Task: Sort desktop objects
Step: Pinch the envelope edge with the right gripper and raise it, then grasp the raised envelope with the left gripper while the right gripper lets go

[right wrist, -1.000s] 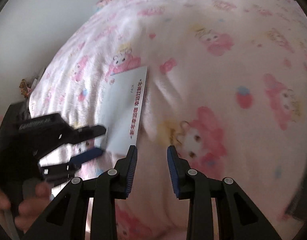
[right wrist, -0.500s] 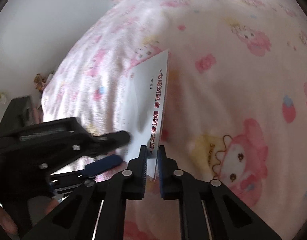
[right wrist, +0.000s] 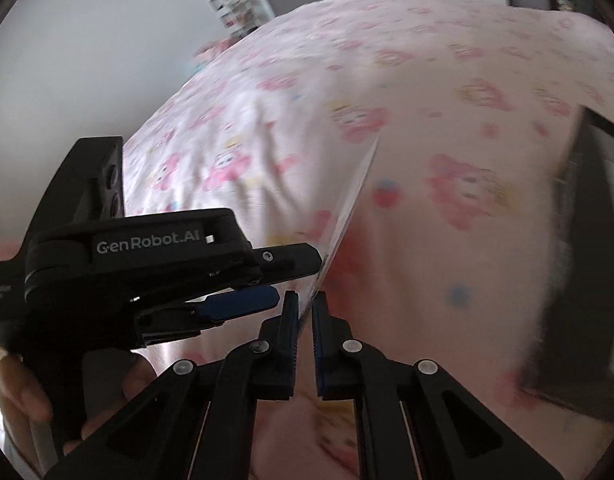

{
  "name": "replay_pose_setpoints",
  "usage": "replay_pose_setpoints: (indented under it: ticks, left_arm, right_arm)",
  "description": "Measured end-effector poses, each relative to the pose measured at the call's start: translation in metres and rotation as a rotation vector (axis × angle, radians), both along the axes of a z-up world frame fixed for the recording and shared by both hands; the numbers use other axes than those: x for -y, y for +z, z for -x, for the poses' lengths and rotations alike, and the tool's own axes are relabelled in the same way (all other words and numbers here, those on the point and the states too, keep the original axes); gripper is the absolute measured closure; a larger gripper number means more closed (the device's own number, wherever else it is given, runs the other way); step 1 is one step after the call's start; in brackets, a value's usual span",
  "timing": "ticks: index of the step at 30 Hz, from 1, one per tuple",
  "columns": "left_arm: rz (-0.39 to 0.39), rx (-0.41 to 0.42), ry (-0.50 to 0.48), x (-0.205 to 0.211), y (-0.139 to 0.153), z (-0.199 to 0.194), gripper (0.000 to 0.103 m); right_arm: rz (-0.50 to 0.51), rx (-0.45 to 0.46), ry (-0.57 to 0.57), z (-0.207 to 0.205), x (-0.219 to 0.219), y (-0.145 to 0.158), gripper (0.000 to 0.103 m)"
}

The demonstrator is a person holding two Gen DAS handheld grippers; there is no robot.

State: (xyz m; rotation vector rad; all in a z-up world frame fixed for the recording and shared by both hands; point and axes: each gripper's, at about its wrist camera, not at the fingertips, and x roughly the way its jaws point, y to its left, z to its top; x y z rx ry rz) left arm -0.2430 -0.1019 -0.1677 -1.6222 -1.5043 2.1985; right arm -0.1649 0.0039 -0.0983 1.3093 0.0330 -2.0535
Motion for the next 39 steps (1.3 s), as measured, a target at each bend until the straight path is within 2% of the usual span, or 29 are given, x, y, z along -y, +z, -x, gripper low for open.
replay_pose_setpoints:
  ticks: [3,8,11,13,17,21,24,26,28,33,36,37,39]
  left_arm:
    - [-0.032,-0.026,-0.054,-0.022,0.004,0.009,0.051]
    - [-0.046,-0.027,-0.099,-0.025,0.001,0.013,0.051]
    - [-0.037,-0.03,-0.073,-0.021,0.006,0.013,0.051]
    - [-0.032,-0.033,-0.058,-0.011,-0.001,0.01,0.051]
    - [-0.073,-0.06,-0.021,-0.001,-0.011,0.008,0.05]
    - [-0.078,-0.055,0.01,0.0,-0.017,0.013,0.049]
    - [-0.068,-0.02,-0.008,-0.006,-0.023,0.021,0.049]
    - [-0.064,0.002,-0.032,-0.007,-0.025,0.016,0.049]
    - [-0.037,0.042,-0.058,-0.009,-0.028,0.01,0.048]
    - [0.112,0.183,-0.142,-0.029,-0.044,0.02,0.049]
    - [0.195,0.169,-0.164,-0.045,-0.045,0.028,0.051]
    - [0.215,0.161,-0.174,-0.049,-0.045,0.029,0.055]
    - [0.245,0.149,-0.187,-0.057,-0.046,0.032,0.055]
  right_arm:
    - [-0.037,-0.067,-0.042,-0.007,-0.024,0.011,0.099]
    - [-0.074,-0.1,-0.036,-0.016,-0.031,0.01,0.099]
    - [-0.061,-0.072,-0.006,-0.024,-0.038,0.005,0.099]
    - [-0.068,-0.076,0.0,-0.029,-0.036,0.001,0.099]
    - [-0.077,-0.108,0.012,-0.046,-0.038,-0.002,0.1]
    - [-0.101,-0.164,0.031,-0.057,-0.034,-0.002,0.1]
    - [-0.073,-0.115,0.009,-0.051,-0.037,-0.006,0.1]
    - [-0.046,-0.045,-0.036,-0.041,-0.045,-0.013,0.1]
    - [-0.028,0.024,-0.083,-0.032,-0.056,-0.022,0.1]
    - [-0.079,0.089,-0.196,-0.017,-0.086,-0.045,0.098]
    - [-0.138,0.03,-0.251,-0.009,-0.096,-0.049,0.098]
    - [-0.123,0.031,-0.263,-0.006,-0.1,-0.05,0.098]
    - [-0.094,0.032,-0.286,-0.001,-0.107,-0.053,0.098]
